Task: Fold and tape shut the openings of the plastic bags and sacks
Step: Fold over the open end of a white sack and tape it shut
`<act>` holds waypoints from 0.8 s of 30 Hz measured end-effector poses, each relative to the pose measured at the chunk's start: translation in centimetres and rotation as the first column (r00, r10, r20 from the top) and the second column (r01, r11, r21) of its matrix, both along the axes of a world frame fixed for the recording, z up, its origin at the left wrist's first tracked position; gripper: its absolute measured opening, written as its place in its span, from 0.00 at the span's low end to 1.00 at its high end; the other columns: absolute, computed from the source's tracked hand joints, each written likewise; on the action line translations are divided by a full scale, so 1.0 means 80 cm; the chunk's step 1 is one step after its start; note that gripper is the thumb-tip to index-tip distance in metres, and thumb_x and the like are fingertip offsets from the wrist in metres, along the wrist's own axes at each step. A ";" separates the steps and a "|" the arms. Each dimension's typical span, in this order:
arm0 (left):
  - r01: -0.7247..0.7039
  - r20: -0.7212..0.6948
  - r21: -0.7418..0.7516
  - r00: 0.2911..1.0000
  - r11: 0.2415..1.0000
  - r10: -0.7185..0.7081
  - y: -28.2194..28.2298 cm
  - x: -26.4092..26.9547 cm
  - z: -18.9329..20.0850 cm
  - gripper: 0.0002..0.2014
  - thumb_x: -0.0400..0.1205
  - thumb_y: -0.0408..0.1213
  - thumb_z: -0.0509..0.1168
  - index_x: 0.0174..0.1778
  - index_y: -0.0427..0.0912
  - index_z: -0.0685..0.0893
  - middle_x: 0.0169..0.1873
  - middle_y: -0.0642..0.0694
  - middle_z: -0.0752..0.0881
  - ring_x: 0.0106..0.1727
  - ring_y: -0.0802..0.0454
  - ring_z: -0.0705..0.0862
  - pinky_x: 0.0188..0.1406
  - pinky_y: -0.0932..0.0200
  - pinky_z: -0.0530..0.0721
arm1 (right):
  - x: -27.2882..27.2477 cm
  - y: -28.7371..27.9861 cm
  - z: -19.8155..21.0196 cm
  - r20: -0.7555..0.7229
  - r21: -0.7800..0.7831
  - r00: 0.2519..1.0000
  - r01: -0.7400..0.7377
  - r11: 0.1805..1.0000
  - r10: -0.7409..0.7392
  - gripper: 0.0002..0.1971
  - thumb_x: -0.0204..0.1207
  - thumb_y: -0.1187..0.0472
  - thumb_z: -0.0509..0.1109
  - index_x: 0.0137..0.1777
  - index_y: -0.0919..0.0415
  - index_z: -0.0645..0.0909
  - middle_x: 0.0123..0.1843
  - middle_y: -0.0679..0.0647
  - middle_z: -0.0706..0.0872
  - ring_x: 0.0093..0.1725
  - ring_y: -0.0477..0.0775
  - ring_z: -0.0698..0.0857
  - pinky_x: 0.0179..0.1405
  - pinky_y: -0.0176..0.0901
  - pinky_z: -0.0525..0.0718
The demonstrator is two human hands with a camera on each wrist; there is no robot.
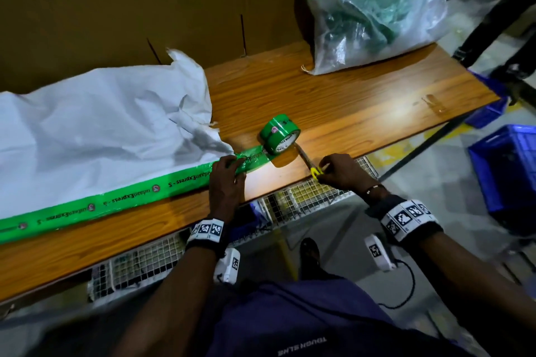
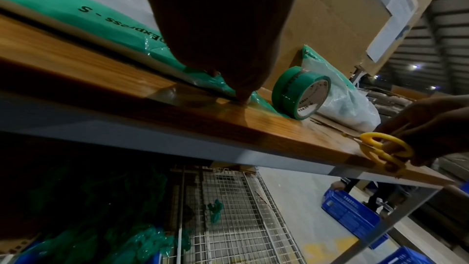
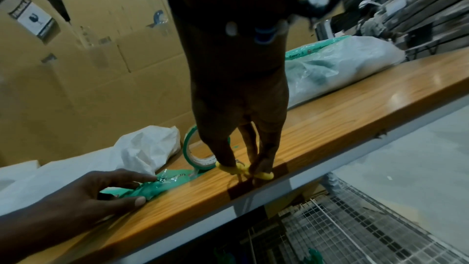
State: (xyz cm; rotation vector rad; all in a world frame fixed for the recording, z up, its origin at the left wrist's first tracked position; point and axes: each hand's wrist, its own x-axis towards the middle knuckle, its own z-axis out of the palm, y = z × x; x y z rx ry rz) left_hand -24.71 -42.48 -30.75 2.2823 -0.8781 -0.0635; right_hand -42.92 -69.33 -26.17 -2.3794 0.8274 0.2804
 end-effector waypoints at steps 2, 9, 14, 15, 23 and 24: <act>0.024 -0.008 0.006 1.000 1.000 -0.023 0.003 0.004 0.002 0.21 0.78 0.30 0.75 0.68 0.41 0.89 0.67 0.41 0.83 0.67 0.42 0.77 0.68 0.47 0.77 | -0.009 0.013 0.010 -0.046 0.109 0.999 0.019 0.994 -0.014 0.20 0.76 0.58 0.83 0.65 0.65 0.89 0.53 0.63 0.94 0.52 0.63 0.92 0.53 0.52 0.89; 0.088 0.008 0.012 0.996 0.996 -0.088 0.007 0.015 0.009 0.19 0.78 0.30 0.76 0.66 0.41 0.90 0.64 0.41 0.84 0.65 0.43 0.77 0.65 0.50 0.76 | -0.003 0.077 0.021 0.178 0.480 0.976 0.025 0.877 -0.125 0.26 0.64 0.40 0.79 0.49 0.61 0.82 0.44 0.59 0.94 0.41 0.49 0.92 0.42 0.51 0.86; 0.107 0.020 0.011 0.994 0.994 -0.108 0.007 0.019 0.011 0.16 0.80 0.31 0.75 0.64 0.39 0.90 0.61 0.39 0.85 0.63 0.41 0.78 0.62 0.47 0.78 | 0.016 0.103 0.002 0.175 0.497 0.983 -0.047 0.866 -0.047 0.34 0.67 0.25 0.73 0.46 0.59 0.79 0.39 0.60 0.92 0.36 0.56 0.85 0.42 0.49 0.80; 0.111 0.021 0.014 0.994 0.994 -0.112 0.007 0.021 0.012 0.16 0.80 0.31 0.75 0.64 0.38 0.90 0.61 0.39 0.86 0.63 0.40 0.79 0.62 0.46 0.79 | 0.021 0.104 -0.005 0.163 0.545 0.984 -0.033 0.837 -0.067 0.31 0.68 0.26 0.74 0.44 0.57 0.79 0.37 0.60 0.90 0.35 0.56 0.82 0.43 0.51 0.79; 0.085 0.061 0.065 0.994 0.994 -0.089 0.003 0.028 0.013 0.12 0.82 0.37 0.74 0.61 0.41 0.90 0.57 0.40 0.90 0.56 0.38 0.83 0.55 0.42 0.81 | 0.039 0.116 -0.027 0.141 0.861 0.958 0.005 0.508 -0.249 0.22 0.80 0.41 0.77 0.52 0.63 0.82 0.41 0.62 0.88 0.36 0.55 0.83 0.34 0.40 0.78; 0.080 0.067 0.071 0.994 0.994 -0.085 0.003 0.028 0.012 0.12 0.82 0.38 0.74 0.60 0.41 0.90 0.56 0.40 0.91 0.56 0.38 0.83 0.54 0.42 0.81 | 0.042 0.116 -0.028 0.140 0.874 0.953 0.008 0.485 -0.267 0.21 0.80 0.43 0.76 0.53 0.63 0.82 0.41 0.61 0.88 0.36 0.54 0.83 0.33 0.39 0.78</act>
